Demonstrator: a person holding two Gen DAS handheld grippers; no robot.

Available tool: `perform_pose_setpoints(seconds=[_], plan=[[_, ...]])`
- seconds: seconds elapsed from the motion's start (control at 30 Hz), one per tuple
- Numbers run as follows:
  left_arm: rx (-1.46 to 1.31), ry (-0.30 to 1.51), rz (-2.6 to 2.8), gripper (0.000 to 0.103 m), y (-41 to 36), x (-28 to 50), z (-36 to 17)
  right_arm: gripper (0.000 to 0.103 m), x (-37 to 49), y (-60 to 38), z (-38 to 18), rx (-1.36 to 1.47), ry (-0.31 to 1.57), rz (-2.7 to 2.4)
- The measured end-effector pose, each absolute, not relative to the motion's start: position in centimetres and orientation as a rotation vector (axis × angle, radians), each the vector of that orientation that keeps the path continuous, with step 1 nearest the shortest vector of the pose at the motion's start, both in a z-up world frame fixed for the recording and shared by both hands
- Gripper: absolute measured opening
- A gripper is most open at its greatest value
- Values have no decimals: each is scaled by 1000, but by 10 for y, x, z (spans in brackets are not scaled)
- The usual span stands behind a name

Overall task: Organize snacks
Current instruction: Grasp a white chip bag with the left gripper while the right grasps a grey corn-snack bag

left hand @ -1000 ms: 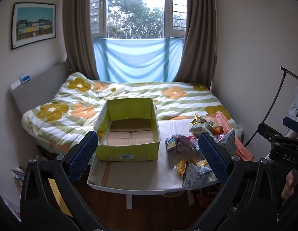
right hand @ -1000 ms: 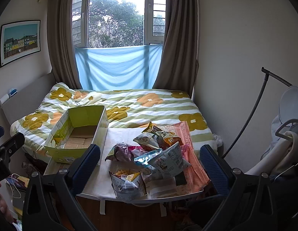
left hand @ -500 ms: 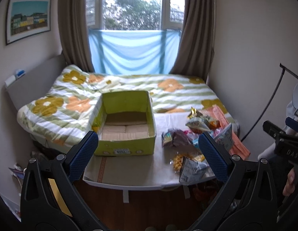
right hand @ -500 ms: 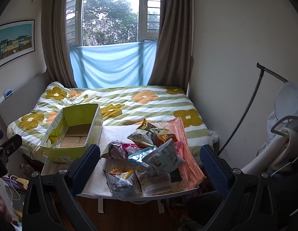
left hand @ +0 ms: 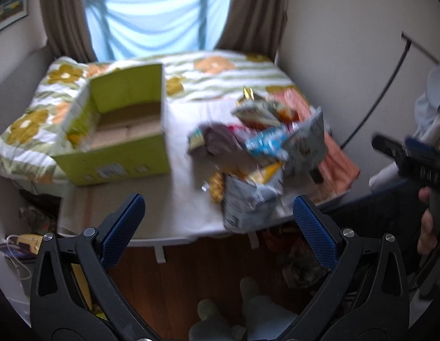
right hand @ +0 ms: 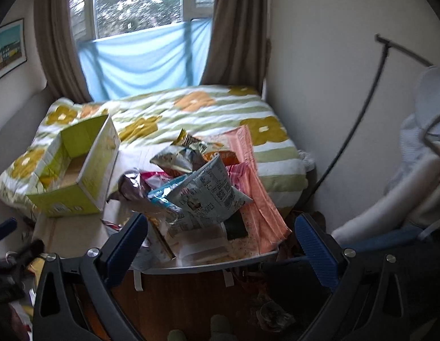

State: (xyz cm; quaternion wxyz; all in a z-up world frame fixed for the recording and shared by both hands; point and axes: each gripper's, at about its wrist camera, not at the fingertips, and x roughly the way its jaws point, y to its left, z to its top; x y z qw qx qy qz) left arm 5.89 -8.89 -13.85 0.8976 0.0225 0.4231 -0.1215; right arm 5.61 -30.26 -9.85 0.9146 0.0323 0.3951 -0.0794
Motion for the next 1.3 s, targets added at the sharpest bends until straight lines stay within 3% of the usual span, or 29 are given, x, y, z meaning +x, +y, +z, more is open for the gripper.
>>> perform_pose_setpoints(seconds=[0.43, 0.87, 1.1, 1.3], plan=[[127, 937, -128, 103, -171, 97, -251, 103, 146, -335, -199, -45, 916, 130], [36, 1001, -55, 102, -185, 134, -289, 103, 180, -341, -234, -107, 937, 231], [6, 1034, -47, 85, -184, 138, -292, 103, 186, -336, -245, -157, 941, 279], [6, 1034, -54, 80, -185, 134, -287, 103, 193, -340, -252, -144, 958, 274]])
